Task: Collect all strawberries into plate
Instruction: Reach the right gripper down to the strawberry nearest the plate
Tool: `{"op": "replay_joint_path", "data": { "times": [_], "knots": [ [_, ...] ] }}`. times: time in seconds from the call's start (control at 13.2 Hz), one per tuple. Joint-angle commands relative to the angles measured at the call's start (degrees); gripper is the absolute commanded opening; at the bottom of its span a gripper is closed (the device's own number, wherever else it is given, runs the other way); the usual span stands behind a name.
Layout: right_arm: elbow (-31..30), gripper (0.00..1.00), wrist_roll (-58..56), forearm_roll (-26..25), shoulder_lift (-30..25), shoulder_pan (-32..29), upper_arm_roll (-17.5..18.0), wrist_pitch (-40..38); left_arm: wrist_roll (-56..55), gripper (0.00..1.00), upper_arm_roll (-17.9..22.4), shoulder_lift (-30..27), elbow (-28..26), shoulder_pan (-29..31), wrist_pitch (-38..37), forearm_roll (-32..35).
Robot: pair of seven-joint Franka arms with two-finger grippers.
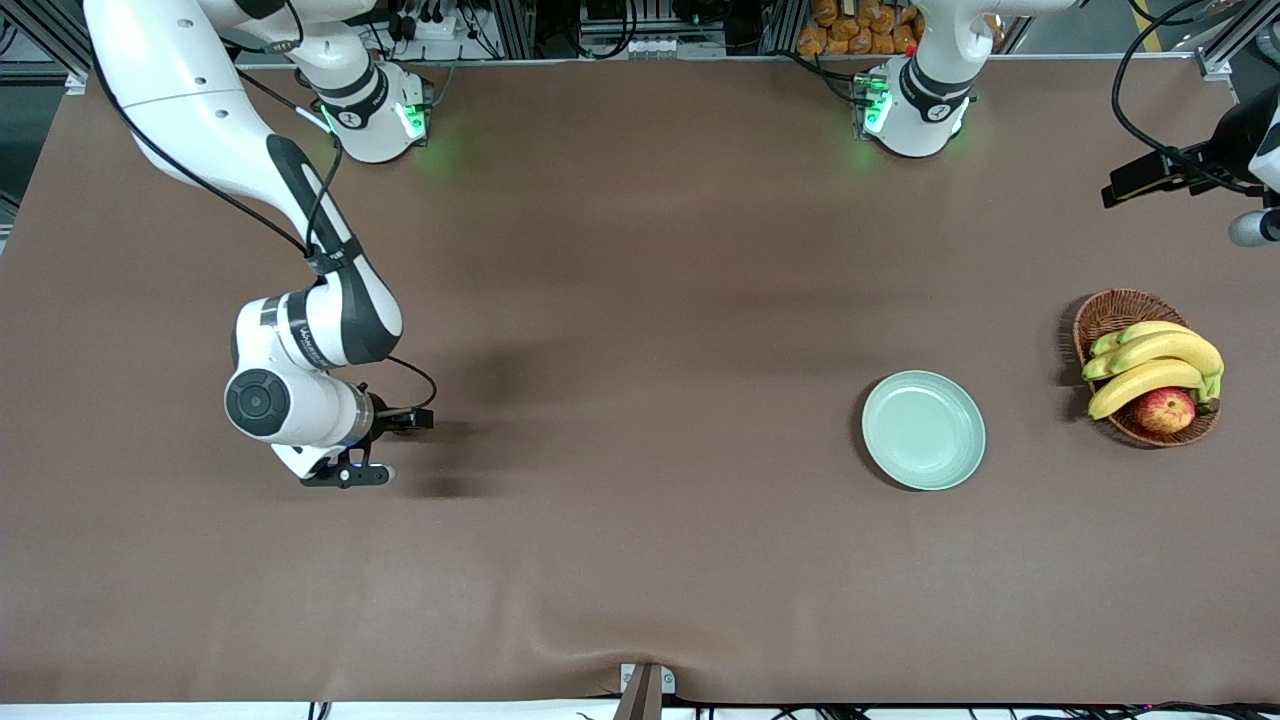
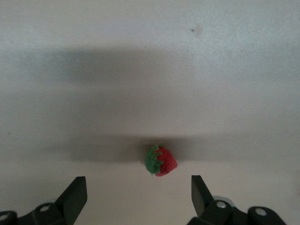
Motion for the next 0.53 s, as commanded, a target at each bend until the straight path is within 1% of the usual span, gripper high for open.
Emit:
{"op": "replay_joint_path", "data": {
  "times": [0.0,0.08,0.23,0.38,0.45],
  "knots": [
    [-1.84,0.8,0.16,-0.52,-0.25,-1.54,0.01,2.17,0.67,1.0,0.11,-0.66,0.63,0.52,-1.07,-0.62],
    [-1.76,0.75,-0.02,-0.52,0.45,-2.16,0.1,2.35,0.76,1.0,0.11,-0.66,0.55,0.52,-1.07,-0.53],
    [-1.76,0.62,0.07,-0.52,0.55,-1.9,0.1,3.14,0.85,1.0,0.03,-1.45,0.55,0.52,-1.77,-0.62],
    [-1.76,0.61,0.07,-0.52,1.42,-1.9,0.1,3.93,0.85,1.0,0.03,-2.15,0.55,0.52,-2.91,-0.53],
    [-1.84,0.58,0.24,-0.52,1.6,-1.55,0.1,4.37,0.85,1.0,0.03,-2.16,0.55,0.52,-3.7,-0.53]
  ]
}}
